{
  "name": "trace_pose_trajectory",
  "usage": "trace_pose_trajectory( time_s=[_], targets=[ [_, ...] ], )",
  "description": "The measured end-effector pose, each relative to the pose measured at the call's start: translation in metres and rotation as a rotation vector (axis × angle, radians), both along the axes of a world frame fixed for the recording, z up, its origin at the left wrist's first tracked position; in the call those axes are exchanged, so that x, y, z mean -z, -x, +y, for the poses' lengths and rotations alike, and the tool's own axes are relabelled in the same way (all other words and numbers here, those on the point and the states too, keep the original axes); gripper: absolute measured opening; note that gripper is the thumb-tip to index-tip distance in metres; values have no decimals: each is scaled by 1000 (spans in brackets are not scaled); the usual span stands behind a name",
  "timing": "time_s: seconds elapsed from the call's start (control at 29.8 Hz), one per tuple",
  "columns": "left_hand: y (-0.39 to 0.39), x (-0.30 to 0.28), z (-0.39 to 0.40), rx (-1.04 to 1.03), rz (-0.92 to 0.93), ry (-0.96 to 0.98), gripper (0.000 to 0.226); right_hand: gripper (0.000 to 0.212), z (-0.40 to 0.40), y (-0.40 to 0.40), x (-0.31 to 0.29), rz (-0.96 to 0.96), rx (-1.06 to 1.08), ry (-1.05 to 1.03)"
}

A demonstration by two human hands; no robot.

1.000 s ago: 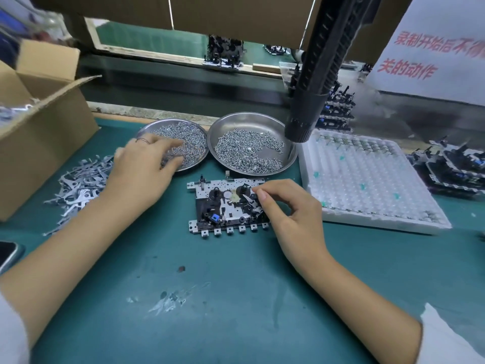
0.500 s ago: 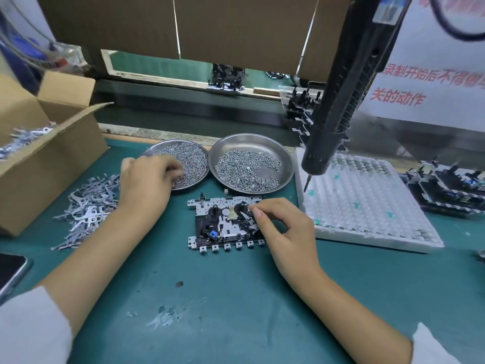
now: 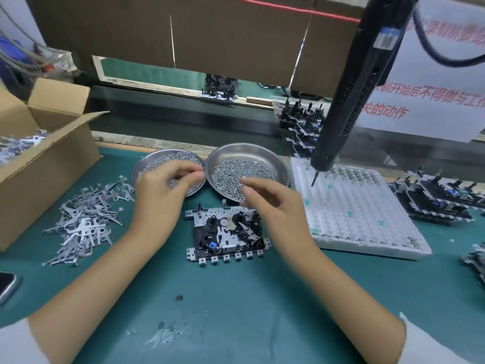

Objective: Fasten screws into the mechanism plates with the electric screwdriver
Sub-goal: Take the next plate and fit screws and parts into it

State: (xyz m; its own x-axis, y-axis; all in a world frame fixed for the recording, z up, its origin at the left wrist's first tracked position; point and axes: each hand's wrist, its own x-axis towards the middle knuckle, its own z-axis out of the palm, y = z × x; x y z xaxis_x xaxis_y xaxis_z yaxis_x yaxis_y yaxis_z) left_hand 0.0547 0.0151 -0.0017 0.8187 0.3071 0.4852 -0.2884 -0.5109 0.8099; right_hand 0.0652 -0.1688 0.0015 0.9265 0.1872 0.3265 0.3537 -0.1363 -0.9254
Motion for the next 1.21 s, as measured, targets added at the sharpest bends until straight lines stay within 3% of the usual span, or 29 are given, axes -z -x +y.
trace_pose_trajectory(
  time_s=[0.1,0.23,0.37,0.6,0.77,1.21],
  targets=[
    [10,-2,-22,192,20,265,16,22,11,2,-7,-21,-101,-71],
    [17,-2,-34,300,5,396,20,26,15,6,-5,-81,-125,-114],
    [18,-2,-35,333,18,392,25,29,12,8,-3,-61,-122,-151],
    [22,-3,-38,417,50,440,29,14,5,10,0,73,-128,-333],
    [20,-6,-37,482,83,509,38,16,2,7,-2,28,-88,-276],
    [21,-8,-34,466,45,446,50,15,3,10,-3,92,-116,-324]
  ],
)
